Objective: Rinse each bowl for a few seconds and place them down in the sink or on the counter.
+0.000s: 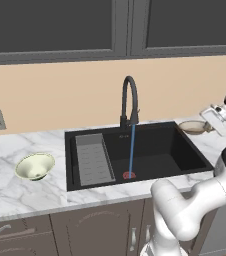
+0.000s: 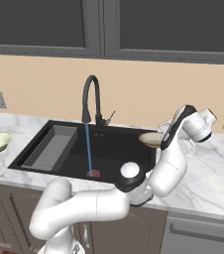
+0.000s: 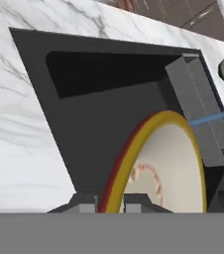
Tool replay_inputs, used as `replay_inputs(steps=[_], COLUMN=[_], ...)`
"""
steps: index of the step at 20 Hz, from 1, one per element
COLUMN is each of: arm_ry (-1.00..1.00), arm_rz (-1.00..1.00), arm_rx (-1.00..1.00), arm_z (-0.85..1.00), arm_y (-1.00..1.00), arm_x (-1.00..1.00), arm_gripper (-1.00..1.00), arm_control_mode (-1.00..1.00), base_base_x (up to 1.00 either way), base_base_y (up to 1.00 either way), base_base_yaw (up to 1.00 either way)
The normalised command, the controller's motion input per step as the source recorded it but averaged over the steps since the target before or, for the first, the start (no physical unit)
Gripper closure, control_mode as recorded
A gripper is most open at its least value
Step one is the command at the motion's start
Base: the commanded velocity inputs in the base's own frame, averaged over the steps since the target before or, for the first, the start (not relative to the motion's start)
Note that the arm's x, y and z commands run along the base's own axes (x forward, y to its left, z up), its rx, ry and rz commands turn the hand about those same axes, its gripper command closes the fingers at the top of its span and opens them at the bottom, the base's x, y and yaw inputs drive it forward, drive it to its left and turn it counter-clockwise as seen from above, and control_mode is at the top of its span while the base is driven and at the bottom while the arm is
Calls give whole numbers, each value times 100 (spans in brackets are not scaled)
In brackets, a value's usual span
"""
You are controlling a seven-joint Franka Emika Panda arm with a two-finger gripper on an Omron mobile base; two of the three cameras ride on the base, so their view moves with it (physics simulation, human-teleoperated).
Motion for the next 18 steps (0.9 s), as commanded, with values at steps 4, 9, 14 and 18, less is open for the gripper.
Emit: replay_inputs(steps=[4,9,14,18], arm_ry=[6,4,0,0], arm_rz=[-32,-37,-43,-49], arm_rx=[-30,-22,-14,-7], arm_z=[-1,-15,-26,-28], arm_y=[10,-2,-1,0], arm_x=[16,1,0,0], arm_gripper=[100,100,100,100], arm_control_mode=[-100,-100,-100,-100], base_base_x=[0,0,0,0], base_base_y=[0,0,0,0], base_base_yaw=[0,0,0,0])
